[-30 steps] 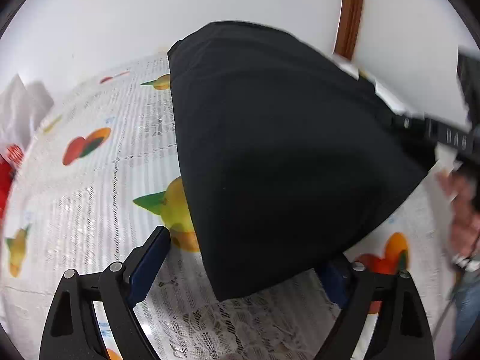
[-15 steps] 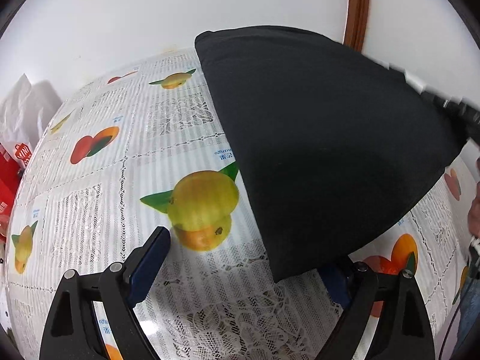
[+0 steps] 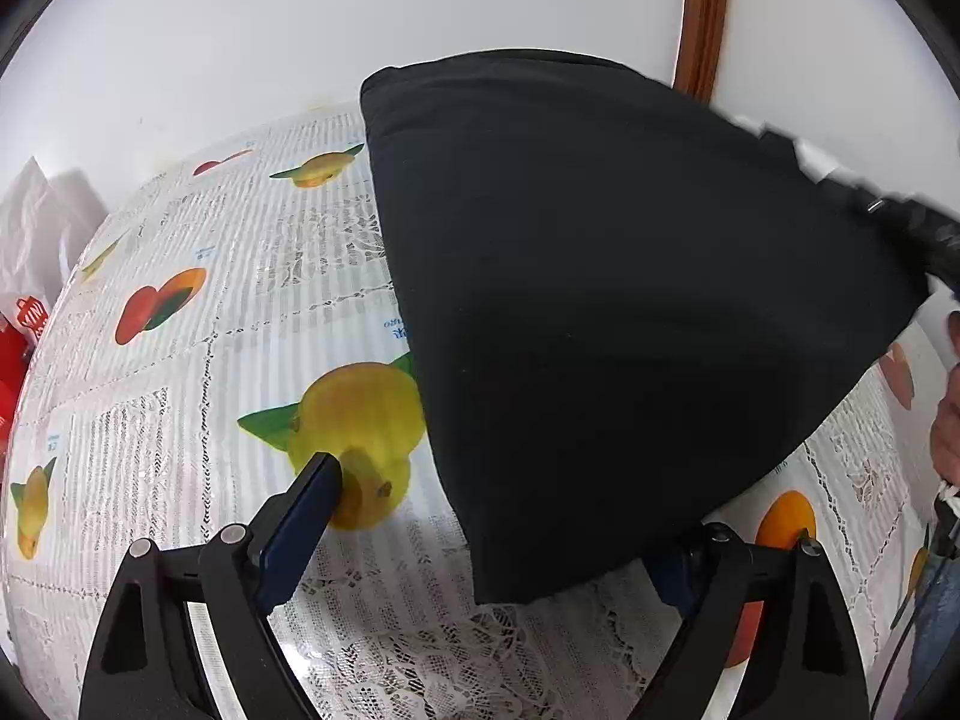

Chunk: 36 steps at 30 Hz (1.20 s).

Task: Fold large clothes
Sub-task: 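Lower the held jacket bundle onto the bed with the right gripper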

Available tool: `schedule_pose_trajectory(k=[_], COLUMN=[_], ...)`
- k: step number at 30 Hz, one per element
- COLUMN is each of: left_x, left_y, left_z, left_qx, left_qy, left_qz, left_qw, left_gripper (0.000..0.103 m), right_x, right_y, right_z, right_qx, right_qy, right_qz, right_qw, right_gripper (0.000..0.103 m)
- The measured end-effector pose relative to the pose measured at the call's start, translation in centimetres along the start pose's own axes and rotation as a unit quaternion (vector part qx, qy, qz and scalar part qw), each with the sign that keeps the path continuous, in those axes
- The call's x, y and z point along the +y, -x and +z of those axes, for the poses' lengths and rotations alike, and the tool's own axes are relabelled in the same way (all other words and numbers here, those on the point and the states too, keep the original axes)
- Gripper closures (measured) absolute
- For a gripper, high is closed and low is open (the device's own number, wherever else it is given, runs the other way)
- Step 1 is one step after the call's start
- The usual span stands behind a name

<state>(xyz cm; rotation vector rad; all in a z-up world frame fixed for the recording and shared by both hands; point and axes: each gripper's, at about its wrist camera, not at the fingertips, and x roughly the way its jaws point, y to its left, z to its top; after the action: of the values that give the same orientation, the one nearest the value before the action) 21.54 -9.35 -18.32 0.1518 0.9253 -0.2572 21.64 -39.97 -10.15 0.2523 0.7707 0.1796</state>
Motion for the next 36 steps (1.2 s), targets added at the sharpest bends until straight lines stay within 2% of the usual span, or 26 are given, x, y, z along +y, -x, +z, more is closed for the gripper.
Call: schedule_pose_trajectory(k=[2,3,5,7,9,14,20,22,24,27,32,33,34,35,36], left_x=[0.0,-0.1,-0.2,-0.2,-0.1,0.4,1.6,1.9,2.0,2.0,1.6,1.5,1.5,1.6,1.7], left_y=[0.1,0.1,0.1,0.1,0.3,0.8,2.6,3.1,3.3,3.3,3.0,2.8,2.7,2.6,2.6], left_z=[-0.1,-0.2,-0.2,-0.3,-0.5,-0.9,-2.4,-2.8,-3.0,-2.9,-2.4,-2.2,-2.2,-2.1,-2.1], left_qx=[-0.003,-0.004,-0.004,-0.004,-0.004,-0.003,-0.017,-0.021,-0.023,-0.024,-0.022,-0.022,-0.021,-0.021,-0.020], left_qy=[-0.001,-0.001,-0.002,-0.001,0.000,-0.003,0.003,0.007,0.010,0.019,0.031,0.030,0.030,0.031,0.033], left_qz=[0.001,0.000,0.001,-0.001,-0.002,-0.015,-0.046,-0.053,-0.058,-0.071,-0.086,-0.086,-0.081,-0.081,-0.083], left_qw=[1.0000,1.0000,1.0000,1.0000,1.0000,0.9999,0.9988,0.9984,0.9980,0.9970,0.9955,0.9956,0.9960,0.9960,0.9958], left_gripper=[0.012,0.012,0.012,0.012,0.012,0.013,0.025,0.035,0.042,0.061,0.071,0.079,0.084,0.085,0.088], right_x=[-1.1,-1.5,-2.2,-2.7,-2.6,-2.1,-4.0,-4.2,-4.2,-3.7,-3.1,-3.1,-3.1,-3.0,-2.8], right_y=[2.2,2.4,1.3,0.3,0.3,2.3,5.7,6.5,7.0,6.2,3.2,2.6,2.1,1.9,1.6], right_z=[-0.1,-0.3,-0.8,-1.5,-1.7,-2.7,-4.3,-4.9,-5.5,-6.3,-6.5,-6.4,-6.3,-6.3,-6.2], right_qx=[-0.053,-0.056,-0.030,-0.001,0.008,0.028,0.050,0.060,0.068,0.089,0.096,0.099,0.098,0.095,0.093], right_qy=[-0.024,-0.033,-0.042,-0.044,-0.040,0.003,0.020,0.029,0.030,0.025,-0.004,-0.012,-0.018,-0.020,-0.018], right_qz=[0.032,0.029,-0.003,-0.020,-0.024,-0.065,-0.096,-0.100,-0.095,-0.072,-0.061,-0.062,-0.061,-0.059,-0.053], right_qw=[0.998,0.997,0.999,0.999,0.999,0.997,0.994,0.993,0.993,0.993,0.994,0.993,0.993,0.993,0.994], right_gripper=[0.097,0.097,0.097,0.096,0.092,0.085,0.076,0.074,0.070,0.069,0.069,0.069,0.072,0.083,0.088])
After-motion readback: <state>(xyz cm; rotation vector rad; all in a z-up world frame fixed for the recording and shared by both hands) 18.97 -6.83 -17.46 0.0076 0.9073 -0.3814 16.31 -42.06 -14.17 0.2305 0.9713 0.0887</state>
